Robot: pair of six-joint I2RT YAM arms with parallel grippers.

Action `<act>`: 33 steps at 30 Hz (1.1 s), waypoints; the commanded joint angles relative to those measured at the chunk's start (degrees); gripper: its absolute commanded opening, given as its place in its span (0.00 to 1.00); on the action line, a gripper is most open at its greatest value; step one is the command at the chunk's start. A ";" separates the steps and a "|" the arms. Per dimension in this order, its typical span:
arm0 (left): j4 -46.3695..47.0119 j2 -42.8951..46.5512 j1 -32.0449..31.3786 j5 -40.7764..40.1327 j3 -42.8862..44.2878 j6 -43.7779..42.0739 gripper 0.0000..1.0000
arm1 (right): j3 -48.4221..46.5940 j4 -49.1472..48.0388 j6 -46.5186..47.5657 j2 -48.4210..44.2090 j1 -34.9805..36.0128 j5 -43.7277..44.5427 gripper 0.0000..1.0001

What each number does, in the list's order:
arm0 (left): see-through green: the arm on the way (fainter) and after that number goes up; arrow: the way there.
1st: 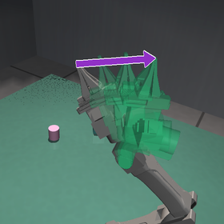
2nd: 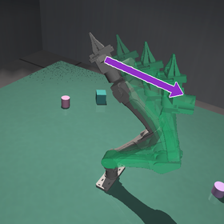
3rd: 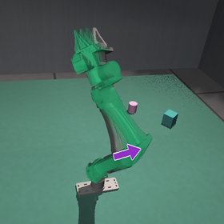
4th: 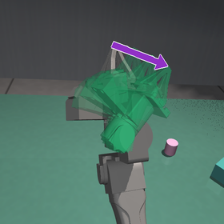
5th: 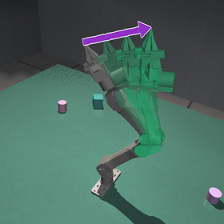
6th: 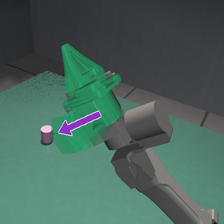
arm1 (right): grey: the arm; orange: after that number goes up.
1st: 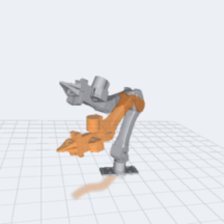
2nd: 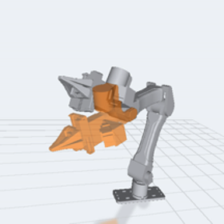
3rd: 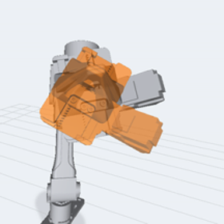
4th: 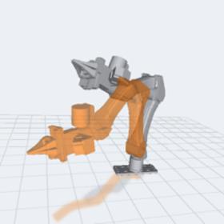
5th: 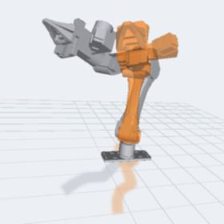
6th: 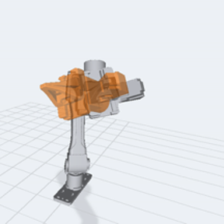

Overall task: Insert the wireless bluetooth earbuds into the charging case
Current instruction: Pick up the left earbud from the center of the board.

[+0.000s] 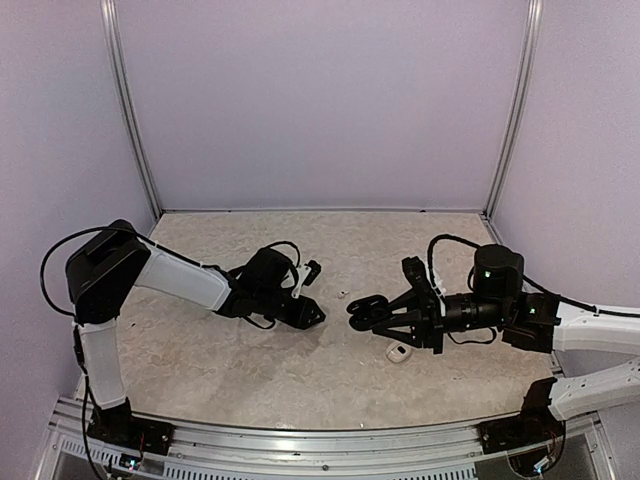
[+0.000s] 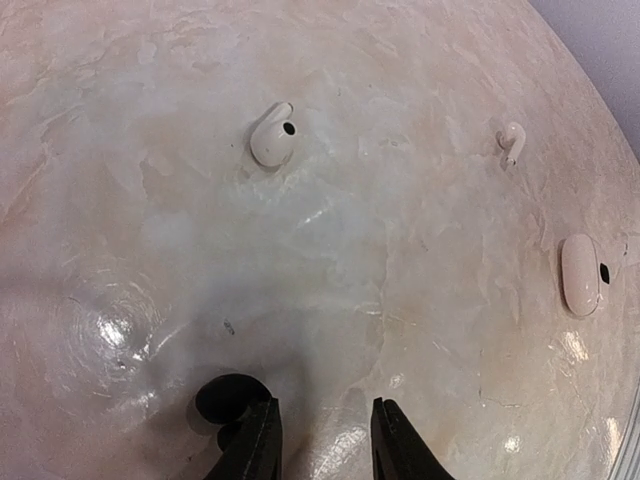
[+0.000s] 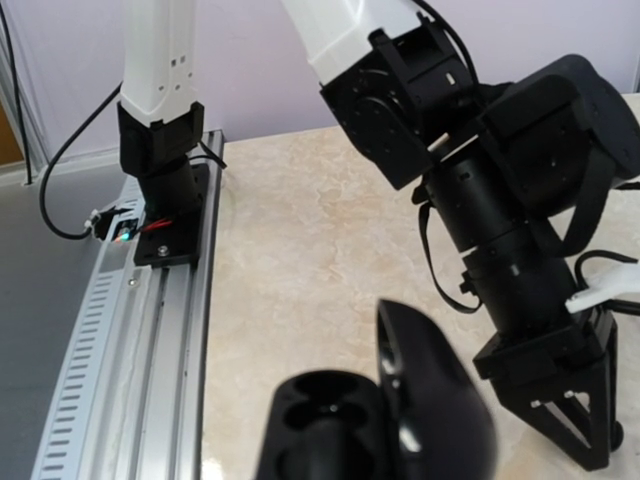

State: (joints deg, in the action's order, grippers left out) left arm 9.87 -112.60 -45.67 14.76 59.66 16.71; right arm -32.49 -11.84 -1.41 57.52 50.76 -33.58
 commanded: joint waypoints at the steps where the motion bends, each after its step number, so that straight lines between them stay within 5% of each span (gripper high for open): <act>1: 1.09 -0.40 0.56 -0.99 1.08 0.71 0.33 | 0.67 0.06 -0.61 -0.79 -0.41 0.10 0.00; 19: 0.08 -0.25 2.42 -5.03 0.45 1.14 0.32 | 0.43 -0.07 -0.48 -0.40 -0.40 0.28 0.00; 33: -1.88 -0.12 3.30 -6.89 0.72 0.22 0.20 | 0.06 0.06 -0.36 -0.31 -0.44 0.51 0.00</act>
State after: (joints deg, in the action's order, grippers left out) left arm 10.90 -112.57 -43.42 11.03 59.68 17.76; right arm -32.29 -11.84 -1.41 57.52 50.76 -33.36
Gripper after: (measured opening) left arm 0.207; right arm 0.234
